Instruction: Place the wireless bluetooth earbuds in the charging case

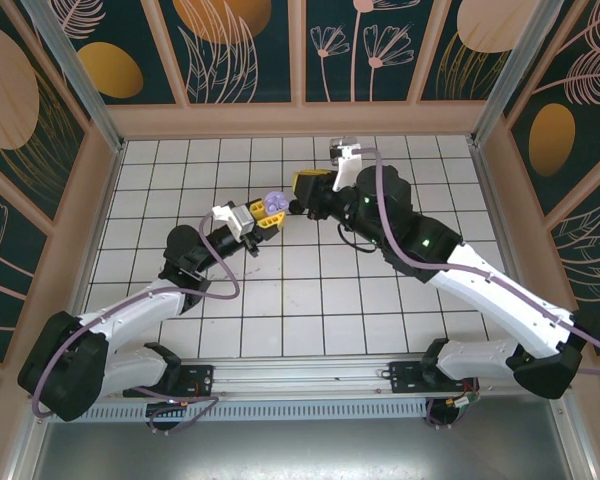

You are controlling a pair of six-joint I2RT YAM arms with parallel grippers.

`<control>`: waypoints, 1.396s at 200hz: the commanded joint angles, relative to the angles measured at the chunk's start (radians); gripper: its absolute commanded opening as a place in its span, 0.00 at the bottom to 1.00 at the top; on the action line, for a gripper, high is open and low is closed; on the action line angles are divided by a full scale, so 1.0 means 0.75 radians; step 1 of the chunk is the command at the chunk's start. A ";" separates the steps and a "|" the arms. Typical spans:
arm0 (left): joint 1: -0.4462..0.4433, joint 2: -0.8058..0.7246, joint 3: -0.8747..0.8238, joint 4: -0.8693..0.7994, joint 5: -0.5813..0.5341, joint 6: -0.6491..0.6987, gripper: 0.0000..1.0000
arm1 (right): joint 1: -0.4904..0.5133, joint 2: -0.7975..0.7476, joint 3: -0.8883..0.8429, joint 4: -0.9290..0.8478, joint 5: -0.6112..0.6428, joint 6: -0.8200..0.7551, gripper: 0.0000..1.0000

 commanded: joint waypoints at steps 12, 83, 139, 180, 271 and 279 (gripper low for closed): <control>-0.007 0.015 0.056 0.035 0.040 -0.033 0.00 | 0.037 0.008 -0.058 0.138 0.003 -0.039 0.17; -0.007 0.007 0.058 0.031 0.039 -0.035 0.00 | 0.065 0.073 -0.092 0.165 -0.003 -0.016 0.17; -0.008 -0.003 0.060 0.034 0.040 -0.035 0.00 | 0.069 0.086 -0.131 0.167 0.032 -0.011 0.17; -0.007 -0.010 0.060 0.039 0.039 -0.036 0.00 | 0.065 0.090 -0.151 0.160 0.062 -0.012 0.17; -0.007 -0.014 0.068 0.050 0.023 -0.056 0.00 | 0.094 0.139 -0.167 0.125 0.041 -0.111 0.16; -0.007 -0.014 0.071 0.045 0.016 -0.059 0.00 | 0.106 0.143 -0.174 0.114 0.044 -0.127 0.16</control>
